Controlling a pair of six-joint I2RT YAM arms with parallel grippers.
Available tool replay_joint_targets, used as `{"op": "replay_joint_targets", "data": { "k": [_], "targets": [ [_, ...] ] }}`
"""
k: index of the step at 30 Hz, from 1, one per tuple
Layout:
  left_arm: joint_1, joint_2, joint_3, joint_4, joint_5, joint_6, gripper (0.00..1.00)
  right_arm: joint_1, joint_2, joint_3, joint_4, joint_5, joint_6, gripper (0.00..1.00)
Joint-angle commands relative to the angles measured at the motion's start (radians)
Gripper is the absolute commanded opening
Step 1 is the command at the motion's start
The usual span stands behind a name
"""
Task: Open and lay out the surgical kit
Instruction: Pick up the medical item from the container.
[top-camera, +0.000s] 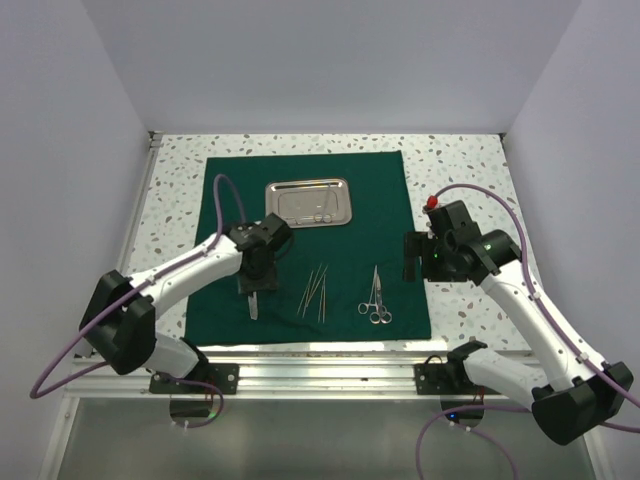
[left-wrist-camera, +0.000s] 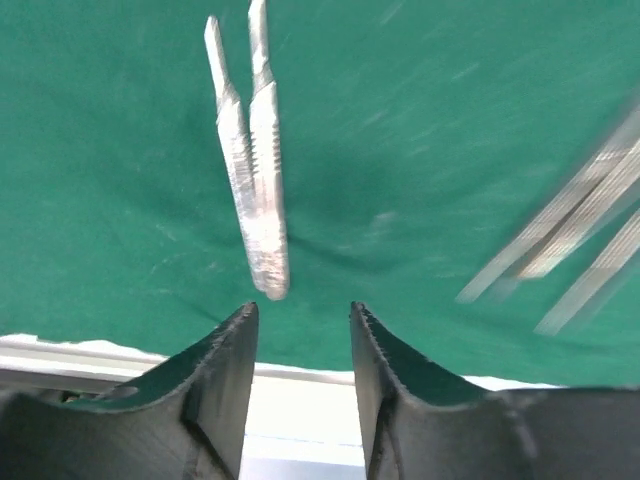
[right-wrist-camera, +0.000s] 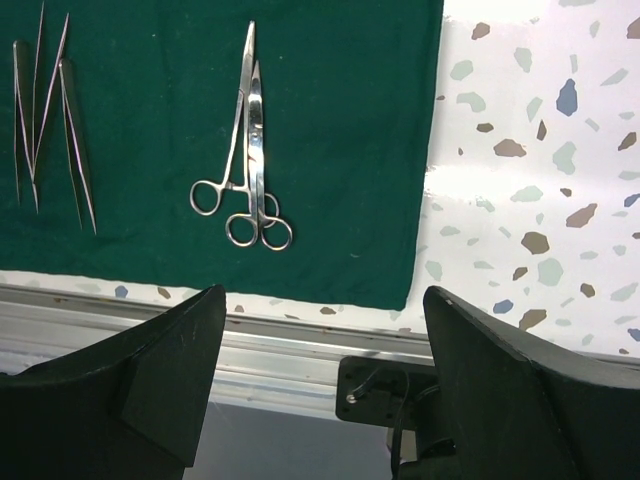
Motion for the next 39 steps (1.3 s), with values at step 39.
{"op": "replay_joint_targets", "data": {
  "k": [39],
  "targets": [
    [0.165,0.862,0.952,0.115,-0.08,0.315,0.51,-0.004,0.023,0.061,-0.061,0.129,0.06,0.85]
  ]
}}
